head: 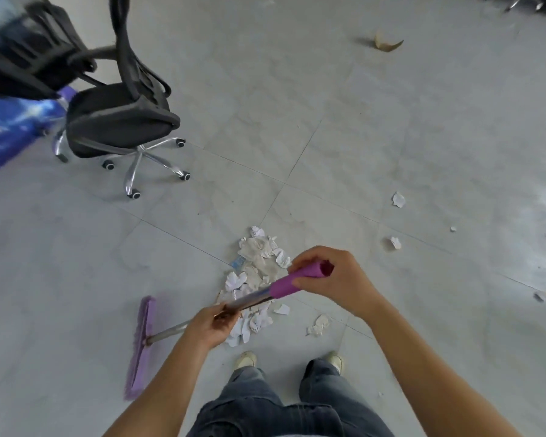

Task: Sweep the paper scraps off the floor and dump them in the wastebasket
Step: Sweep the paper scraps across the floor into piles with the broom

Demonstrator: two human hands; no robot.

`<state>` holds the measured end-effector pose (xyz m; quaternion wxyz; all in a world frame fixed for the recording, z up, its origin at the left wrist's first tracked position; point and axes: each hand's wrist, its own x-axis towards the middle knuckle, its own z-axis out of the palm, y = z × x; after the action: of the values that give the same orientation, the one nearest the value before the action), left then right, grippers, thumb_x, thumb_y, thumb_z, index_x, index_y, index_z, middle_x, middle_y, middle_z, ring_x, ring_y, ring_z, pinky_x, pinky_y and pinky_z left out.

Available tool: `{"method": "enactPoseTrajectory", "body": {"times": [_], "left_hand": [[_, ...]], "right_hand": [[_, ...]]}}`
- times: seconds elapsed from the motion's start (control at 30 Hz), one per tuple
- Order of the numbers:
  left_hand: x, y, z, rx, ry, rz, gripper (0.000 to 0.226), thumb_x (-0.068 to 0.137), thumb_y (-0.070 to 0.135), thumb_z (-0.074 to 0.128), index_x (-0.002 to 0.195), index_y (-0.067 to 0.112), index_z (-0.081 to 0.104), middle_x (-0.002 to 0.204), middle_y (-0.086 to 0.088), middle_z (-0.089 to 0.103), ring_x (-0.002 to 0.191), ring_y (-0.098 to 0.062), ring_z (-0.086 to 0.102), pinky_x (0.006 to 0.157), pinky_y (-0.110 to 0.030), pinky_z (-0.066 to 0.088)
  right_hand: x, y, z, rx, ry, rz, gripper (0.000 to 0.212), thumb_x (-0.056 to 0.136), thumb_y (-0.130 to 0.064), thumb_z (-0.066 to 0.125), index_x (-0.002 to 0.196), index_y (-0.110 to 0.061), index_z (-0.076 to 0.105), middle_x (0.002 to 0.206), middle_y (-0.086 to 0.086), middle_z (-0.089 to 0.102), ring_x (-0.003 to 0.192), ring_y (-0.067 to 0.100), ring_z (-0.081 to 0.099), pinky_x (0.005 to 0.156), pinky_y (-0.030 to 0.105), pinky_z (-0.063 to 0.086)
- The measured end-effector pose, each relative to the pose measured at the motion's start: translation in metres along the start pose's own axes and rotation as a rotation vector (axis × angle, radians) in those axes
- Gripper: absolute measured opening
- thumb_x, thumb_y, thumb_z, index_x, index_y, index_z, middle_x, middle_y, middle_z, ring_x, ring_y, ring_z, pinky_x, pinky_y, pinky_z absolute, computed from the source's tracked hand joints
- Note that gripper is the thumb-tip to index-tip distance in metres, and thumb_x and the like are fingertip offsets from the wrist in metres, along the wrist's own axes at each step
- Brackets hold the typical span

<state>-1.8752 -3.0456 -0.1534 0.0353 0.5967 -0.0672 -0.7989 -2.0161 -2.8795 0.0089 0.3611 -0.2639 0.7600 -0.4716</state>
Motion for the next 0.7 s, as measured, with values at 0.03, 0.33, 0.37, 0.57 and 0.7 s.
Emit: {"method": "enactPoseTrajectory", "body": {"times": [0.03, 0.33, 0.37, 0.57, 0.7], "left_hand": [[0.003, -0.012, 0.005, -0.014, 0.014, 0.001, 0.024, 0.101, 0.001, 0.035, 0.083, -0.008, 0.048, 0.085, -0.022, 0.05, 0.085, -0.033, 0.053, 0.103, -0.036, 0.039], [0.043, -0.114, 0.111, -0.024, 0.015, -0.077, 0.017, 0.098, -0.005, 0.038, 0.084, -0.006, 0.049, 0.088, -0.026, 0.053, 0.078, -0.035, 0.054, 0.036, -0.036, 0.052], [0.042, -0.121, 0.128, -0.028, -0.003, -0.077, 0.017, 0.097, -0.007, 0.039, 0.084, -0.007, 0.049, 0.087, -0.026, 0.052, 0.077, -0.035, 0.054, 0.036, -0.036, 0.052], [0.031, -0.16, 0.225, -0.066, -0.166, -0.076, 0.017, 0.096, -0.005, 0.043, 0.082, -0.01, 0.051, 0.067, -0.028, 0.065, 0.05, -0.036, 0.067, 0.042, -0.037, 0.055], [0.015, -0.17, 0.277, -0.073, -0.273, -0.107, 0.018, 0.095, -0.007, 0.043, 0.079, -0.006, 0.05, 0.086, -0.024, 0.055, 0.046, -0.034, 0.067, 0.045, -0.038, 0.056]], "right_hand": [[-0.001, 0.014, -0.003, 0.19, 0.092, 0.047, 0.022, 0.071, 0.002, 0.072, 0.074, -0.019, 0.066, 0.076, -0.006, 0.069, 0.07, -0.002, 0.061, 0.067, 0.012, 0.047], [0.008, 0.081, -0.115, 0.442, 0.465, 0.164, 0.021, 0.078, -0.003, 0.066, 0.069, -0.021, 0.064, 0.084, 0.012, 0.069, 0.085, 0.026, 0.061, 0.081, 0.032, 0.05], [0.009, 0.083, -0.131, 0.422, 0.463, 0.142, 0.023, 0.078, -0.003, 0.066, 0.068, -0.023, 0.065, 0.083, 0.011, 0.069, 0.086, 0.029, 0.061, 0.083, 0.037, 0.05], [0.001, 0.062, -0.227, 0.251, 0.447, -0.097, 0.02, 0.08, 0.001, 0.063, 0.074, -0.018, 0.064, 0.068, -0.017, 0.071, 0.078, 0.006, 0.064, 0.076, 0.014, 0.05], [-0.009, 0.043, -0.273, 0.153, 0.462, -0.264, 0.01, 0.075, -0.018, 0.068, 0.072, -0.027, 0.068, 0.073, -0.02, 0.071, 0.076, 0.002, 0.065, 0.07, 0.009, 0.048]]}}
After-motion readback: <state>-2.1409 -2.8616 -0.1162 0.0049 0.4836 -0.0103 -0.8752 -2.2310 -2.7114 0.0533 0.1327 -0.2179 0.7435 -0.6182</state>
